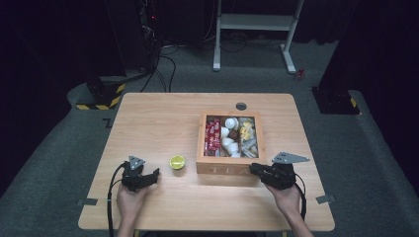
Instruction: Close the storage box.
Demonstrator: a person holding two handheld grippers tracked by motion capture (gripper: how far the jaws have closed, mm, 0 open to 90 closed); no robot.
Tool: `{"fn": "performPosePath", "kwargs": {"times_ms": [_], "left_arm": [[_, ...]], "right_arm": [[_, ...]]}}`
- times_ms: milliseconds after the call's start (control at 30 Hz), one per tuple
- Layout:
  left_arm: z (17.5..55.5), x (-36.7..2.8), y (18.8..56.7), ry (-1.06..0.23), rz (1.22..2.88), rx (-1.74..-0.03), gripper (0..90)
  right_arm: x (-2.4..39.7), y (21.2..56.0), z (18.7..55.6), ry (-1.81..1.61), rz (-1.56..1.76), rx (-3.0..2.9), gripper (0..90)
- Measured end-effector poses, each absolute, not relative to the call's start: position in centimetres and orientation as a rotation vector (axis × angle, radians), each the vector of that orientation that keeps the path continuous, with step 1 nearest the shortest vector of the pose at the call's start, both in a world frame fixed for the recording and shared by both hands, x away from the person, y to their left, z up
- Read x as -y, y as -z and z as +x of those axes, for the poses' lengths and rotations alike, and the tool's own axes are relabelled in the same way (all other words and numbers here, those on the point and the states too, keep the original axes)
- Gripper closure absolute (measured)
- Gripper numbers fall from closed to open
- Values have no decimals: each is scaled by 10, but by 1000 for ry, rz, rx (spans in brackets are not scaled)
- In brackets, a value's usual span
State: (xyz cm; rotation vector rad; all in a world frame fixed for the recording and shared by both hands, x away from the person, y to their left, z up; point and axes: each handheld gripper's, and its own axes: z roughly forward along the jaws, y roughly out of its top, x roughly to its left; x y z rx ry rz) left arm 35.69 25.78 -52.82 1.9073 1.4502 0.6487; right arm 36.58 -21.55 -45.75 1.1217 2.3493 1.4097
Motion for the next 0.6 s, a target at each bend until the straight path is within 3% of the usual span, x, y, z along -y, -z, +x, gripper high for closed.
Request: {"fn": "performPosePath", "kwargs": {"times_ms": [300, 600], "left_arm": [[357, -258, 528, -648, 1907, -1449, 254], [357, -258, 528, -645, 1906, -1449, 257]], "right_arm": [[226, 450, 368, -1431, 1171, -2258, 554], [235, 448, 373, -1422, 1198, -2191, 517]]}}
